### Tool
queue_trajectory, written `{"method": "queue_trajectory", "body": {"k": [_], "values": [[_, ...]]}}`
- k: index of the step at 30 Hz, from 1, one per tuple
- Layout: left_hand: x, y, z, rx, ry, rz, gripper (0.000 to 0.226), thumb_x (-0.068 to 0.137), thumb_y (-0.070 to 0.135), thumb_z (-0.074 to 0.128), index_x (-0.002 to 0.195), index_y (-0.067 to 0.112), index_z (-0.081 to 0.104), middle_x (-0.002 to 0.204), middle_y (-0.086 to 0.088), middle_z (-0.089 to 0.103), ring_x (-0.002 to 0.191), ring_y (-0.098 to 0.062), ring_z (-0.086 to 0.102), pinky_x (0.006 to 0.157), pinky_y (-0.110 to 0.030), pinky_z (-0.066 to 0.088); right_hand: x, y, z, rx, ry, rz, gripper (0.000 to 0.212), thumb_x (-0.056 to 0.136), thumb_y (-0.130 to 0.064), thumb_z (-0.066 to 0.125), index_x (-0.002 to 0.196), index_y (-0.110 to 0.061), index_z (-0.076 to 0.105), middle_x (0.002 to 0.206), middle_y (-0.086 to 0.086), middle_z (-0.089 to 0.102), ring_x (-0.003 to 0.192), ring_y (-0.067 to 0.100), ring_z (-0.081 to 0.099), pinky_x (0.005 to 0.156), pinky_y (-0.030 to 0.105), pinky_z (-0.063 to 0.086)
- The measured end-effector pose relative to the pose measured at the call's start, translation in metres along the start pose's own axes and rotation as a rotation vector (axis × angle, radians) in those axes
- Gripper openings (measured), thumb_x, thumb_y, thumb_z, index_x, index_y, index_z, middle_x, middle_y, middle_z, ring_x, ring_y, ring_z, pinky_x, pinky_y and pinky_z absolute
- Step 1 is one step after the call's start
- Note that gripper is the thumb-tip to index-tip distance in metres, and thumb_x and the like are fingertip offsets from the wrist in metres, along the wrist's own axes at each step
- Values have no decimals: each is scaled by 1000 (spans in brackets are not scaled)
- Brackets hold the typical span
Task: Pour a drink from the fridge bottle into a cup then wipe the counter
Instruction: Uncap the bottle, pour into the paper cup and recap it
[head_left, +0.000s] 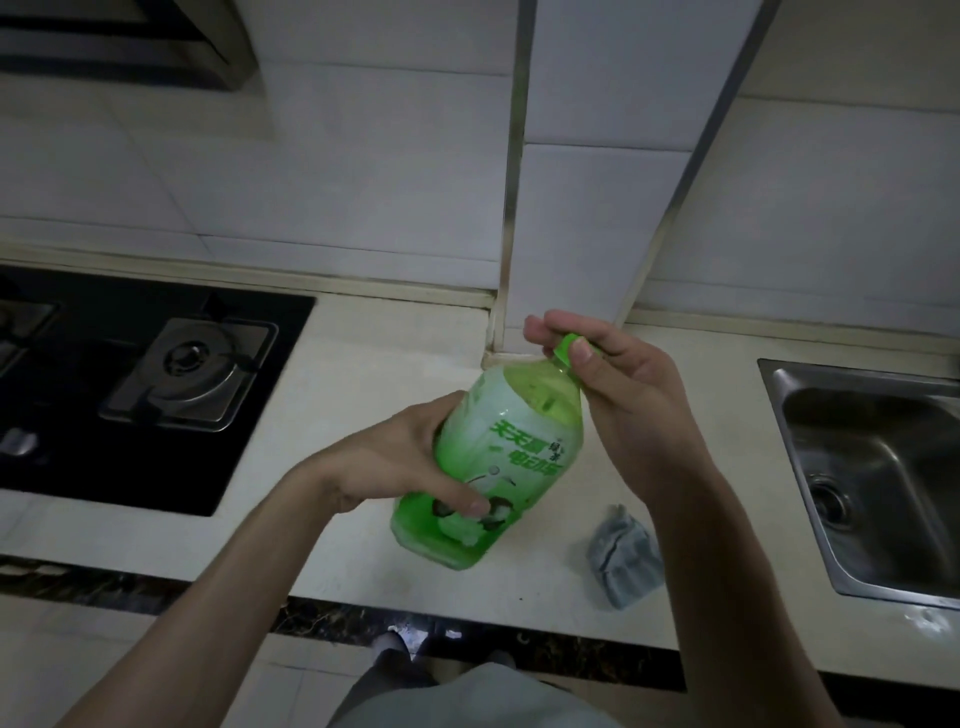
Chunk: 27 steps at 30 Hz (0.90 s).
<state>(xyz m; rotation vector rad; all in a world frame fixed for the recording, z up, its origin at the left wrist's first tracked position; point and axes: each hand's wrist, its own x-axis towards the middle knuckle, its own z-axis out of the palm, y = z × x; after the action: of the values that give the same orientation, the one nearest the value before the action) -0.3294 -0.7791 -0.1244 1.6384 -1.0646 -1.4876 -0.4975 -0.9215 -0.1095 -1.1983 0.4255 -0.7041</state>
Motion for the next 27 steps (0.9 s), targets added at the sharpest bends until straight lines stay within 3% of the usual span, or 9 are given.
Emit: {"method": "queue_trajectory", "body": {"k": [3, 6, 9, 12, 14, 16, 21, 27], "values": [[7, -8, 10, 228, 270, 9, 83, 56, 22, 94, 125, 37, 51, 112, 14, 68, 105, -9, 65, 89, -38, 56, -1, 14, 8, -92, 321, 90, 20, 91, -11, 61, 108, -7, 70, 102, 7, 75, 101, 17, 69, 85, 27, 51], [8, -14, 12, 224, 310, 28, 84, 55, 25, 94, 124, 40, 50, 113, 17, 66, 108, -9, 62, 88, -36, 56, -3, 15, 15, -128, 375, 82, 21, 91, -12, 63, 110, -6, 70, 99, 3, 76, 94, 10, 71, 72, 16, 52], [2, -12, 2, 69, 162, 26, 81, 60, 9, 92, 128, 31, 53, 118, 6, 69, 110, -15, 66, 93, -43, 56, 1, 4, 15, -177, 207, 24, 22, 92, -15, 61, 111, -6, 69, 105, 5, 75, 104, 13, 69, 81, 19, 53], [-8, -8, -6, -43, -30, 26, 79, 67, -12, 81, 131, 23, 52, 123, -4, 69, 114, -24, 66, 93, -42, 55, 1, -6, 12, -165, -84, -50, 31, 94, -20, 53, 120, -7, 63, 119, 11, 69, 120, 24, 61, 105, 40, 43], [-12, -10, -9, -76, -118, 39, 75, 69, -19, 75, 127, 25, 56, 123, -8, 69, 115, -27, 66, 90, -38, 56, -1, -8, 11, -144, -239, -91, 34, 94, -16, 51, 125, -3, 59, 125, 17, 64, 124, 31, 56, 109, 45, 39], [-13, -13, -10, -95, -150, 53, 73, 68, -21, 73, 123, 25, 59, 122, -11, 69, 115, -29, 65, 89, -39, 56, -4, -7, 12, -104, -291, -106, 34, 93, -12, 51, 124, 0, 58, 126, 21, 63, 125, 35, 55, 109, 46, 40], [-6, -13, 2, -73, -25, 49, 75, 65, -15, 81, 127, 19, 56, 119, -6, 71, 111, -25, 67, 92, -42, 56, -9, 3, 11, -35, -54, -117, 31, 88, -14, 58, 116, -2, 64, 103, 14, 72, 113, 35, 63, 97, 44, 50], [4, -5, 27, 2, 283, 94, 75, 55, 10, 94, 119, 30, 59, 110, 6, 72, 103, -14, 69, 90, -44, 58, -5, 3, 0, -78, 169, -173, 30, 90, -18, 57, 113, -2, 66, 101, 16, 71, 106, 30, 66, 91, 39, 53]]}}
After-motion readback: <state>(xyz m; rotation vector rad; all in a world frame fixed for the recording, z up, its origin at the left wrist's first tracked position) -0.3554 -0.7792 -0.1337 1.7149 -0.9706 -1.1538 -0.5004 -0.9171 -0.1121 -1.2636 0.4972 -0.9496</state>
